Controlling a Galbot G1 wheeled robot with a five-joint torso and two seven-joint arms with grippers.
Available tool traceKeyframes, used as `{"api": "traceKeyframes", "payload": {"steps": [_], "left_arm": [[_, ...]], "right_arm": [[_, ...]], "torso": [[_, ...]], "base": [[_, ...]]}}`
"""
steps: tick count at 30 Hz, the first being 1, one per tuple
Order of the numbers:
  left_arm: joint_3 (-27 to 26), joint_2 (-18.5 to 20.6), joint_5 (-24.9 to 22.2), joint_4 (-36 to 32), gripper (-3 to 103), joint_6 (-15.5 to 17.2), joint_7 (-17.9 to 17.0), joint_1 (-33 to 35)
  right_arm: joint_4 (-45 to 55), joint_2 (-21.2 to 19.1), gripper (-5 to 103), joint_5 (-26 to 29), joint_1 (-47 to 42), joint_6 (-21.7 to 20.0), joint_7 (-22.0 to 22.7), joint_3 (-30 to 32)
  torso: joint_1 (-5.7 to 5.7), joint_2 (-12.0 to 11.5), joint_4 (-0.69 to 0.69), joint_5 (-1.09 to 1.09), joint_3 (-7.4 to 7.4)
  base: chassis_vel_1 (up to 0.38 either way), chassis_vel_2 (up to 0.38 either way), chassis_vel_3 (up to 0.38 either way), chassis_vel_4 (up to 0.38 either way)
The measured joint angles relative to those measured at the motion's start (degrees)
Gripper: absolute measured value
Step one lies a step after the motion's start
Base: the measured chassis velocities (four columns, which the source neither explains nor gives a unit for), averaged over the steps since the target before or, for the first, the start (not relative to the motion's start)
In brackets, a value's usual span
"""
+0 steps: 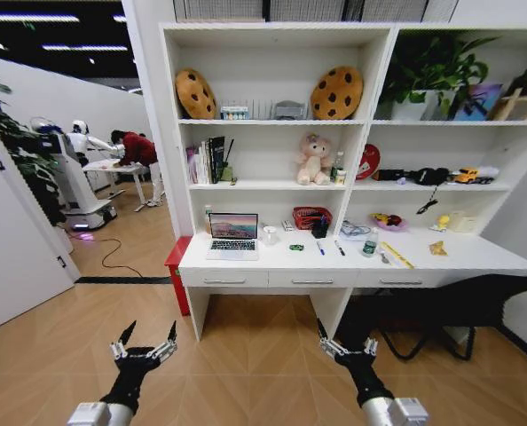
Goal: Organize the objects on the table.
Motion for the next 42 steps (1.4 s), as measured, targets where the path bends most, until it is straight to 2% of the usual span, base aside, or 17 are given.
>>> {"api": "traceKeyframes", "payload": {"steps": [29,42], "left_arm": [[-0.19,-0.09,0.39,0.1,100,-0.24,0.27,0.41],[-0.41,0.14,0.27,0.38,100,-0.35,0.39,0.28]], "right_arm": [[-0.05,0.27,100,0.01,-0.15,0.52,-0.06,-0.01],[-0.97,0.34,100,0.14,-0.03,2.48,-0.76,0.45]], "torso": [[0.0,0.0,0.0,0.0,0.0],[-0.01,0.0,0.01,0.0,0.0]], "base": [[0.0,0.001,0.002,-0.001],[-0.062,0.059,0.066,-0.072]]}}
